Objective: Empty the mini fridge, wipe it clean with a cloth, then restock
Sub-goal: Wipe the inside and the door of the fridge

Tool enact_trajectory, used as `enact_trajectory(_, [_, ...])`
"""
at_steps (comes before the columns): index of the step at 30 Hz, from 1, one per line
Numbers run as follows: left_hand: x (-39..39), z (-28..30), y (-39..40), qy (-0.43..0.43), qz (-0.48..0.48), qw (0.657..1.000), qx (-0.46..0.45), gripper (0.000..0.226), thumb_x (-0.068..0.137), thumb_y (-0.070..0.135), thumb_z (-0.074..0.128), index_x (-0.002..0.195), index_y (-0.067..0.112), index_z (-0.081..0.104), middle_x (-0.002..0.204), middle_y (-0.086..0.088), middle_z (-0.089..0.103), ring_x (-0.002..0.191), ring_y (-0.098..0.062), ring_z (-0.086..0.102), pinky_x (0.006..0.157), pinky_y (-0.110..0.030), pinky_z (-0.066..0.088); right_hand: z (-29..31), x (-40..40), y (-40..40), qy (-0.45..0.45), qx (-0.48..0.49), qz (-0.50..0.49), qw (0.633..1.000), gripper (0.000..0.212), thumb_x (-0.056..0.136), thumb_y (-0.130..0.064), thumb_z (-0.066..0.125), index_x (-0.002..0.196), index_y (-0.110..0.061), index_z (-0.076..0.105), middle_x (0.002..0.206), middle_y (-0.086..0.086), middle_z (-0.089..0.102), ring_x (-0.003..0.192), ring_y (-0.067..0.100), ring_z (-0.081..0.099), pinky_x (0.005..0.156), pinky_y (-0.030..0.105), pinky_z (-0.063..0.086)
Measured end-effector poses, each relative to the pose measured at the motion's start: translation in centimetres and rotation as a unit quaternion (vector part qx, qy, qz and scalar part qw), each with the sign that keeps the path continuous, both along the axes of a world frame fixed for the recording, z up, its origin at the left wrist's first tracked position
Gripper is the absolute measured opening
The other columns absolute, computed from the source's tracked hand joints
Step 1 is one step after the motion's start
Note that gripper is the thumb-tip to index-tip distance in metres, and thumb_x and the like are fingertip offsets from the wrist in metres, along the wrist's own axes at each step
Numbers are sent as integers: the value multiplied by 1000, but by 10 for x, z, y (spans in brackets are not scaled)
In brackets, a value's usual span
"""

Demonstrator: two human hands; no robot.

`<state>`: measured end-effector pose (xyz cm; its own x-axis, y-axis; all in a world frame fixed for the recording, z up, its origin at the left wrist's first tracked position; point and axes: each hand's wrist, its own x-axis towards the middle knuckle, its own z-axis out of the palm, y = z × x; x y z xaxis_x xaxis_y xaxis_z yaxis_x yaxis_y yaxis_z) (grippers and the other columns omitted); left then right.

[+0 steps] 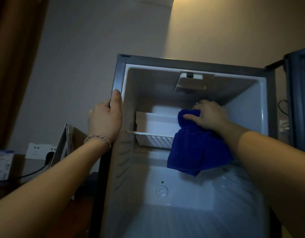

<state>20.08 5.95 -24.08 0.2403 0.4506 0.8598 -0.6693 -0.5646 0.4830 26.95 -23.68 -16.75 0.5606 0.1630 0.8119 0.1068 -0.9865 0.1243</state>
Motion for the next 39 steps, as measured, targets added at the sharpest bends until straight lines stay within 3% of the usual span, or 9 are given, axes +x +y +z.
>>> enact_trajectory(6, [10,1,6,8,-8,1000,8,70,100,63,26,54,14,41,50,-5,42,47,-22,40,57,-39,41,1,-37,9,10,-1,78,997,37,90,-68,56,79,-33,59,85,-6,54,87,23,56,73,33,38])
enact_trajectory(13, [1,1,1,37,0,999,16,66,103,59,23,59,13,43,56,-8,45,54,-22,43,60,-37,37,2,-92,2,-5,12,92,996,38,86,-70,58,69,-36,56,80,-8,58,85,23,60,77,39,50])
enact_trajectory(23, [-14,-51,-3,141,-17,989,31,52,103,55,28,109,10,52,81,-4,58,67,-20,58,52,-31,38,-76,-123,29,77,-38,105,991,39,89,-64,59,83,-26,67,93,-1,62,89,23,58,75,37,48])
enact_trajectory(25, [-26,-67,-7,134,-25,990,44,47,102,54,32,109,11,49,89,-7,61,77,-24,61,58,-35,45,-99,-112,36,104,-30,111,988,40,89,-64,59,74,-26,61,87,-3,59,84,22,57,68,34,42])
enact_trajectory(27, [-36,-84,-12,128,10,987,99,51,100,55,35,123,11,46,117,-17,58,109,-33,57,89,-49,52,-121,-100,40,116,-8,130,985,45,90,-64,59,68,-24,59,78,-4,59,78,21,58,60,31,37])
enact_trajectory(28, [-40,-95,-16,129,46,980,142,55,100,52,37,136,10,40,138,-22,46,132,-38,40,111,-52,37,-130,-94,42,116,-1,138,984,45,89,-64,60,69,-24,61,77,-4,60,78,21,59,61,31,39])
enact_trajectory(30, [-46,-114,-22,98,120,959,239,58,102,44,41,149,13,29,159,-19,18,150,-34,6,119,-44,7,-145,-84,46,115,13,148,982,43,89,-63,61,72,-24,65,79,-3,63,80,21,60,65,33,44])
enact_trajectory(34, [-32,-157,-35,50,167,885,431,45,100,39,39,129,9,54,142,-18,46,138,-36,35,116,-55,26,-167,-69,51,127,47,139,981,46,90,-63,60,61,-28,53,76,-3,57,80,23,60,66,34,43])
enact_trajectory(39, [-10,-195,-50,283,63,830,476,47,104,38,20,115,11,57,118,-14,56,112,-33,49,98,-40,39,-215,-48,43,181,45,76,980,42,91,-65,56,88,-25,68,95,-1,50,100,28,58,82,40,48])
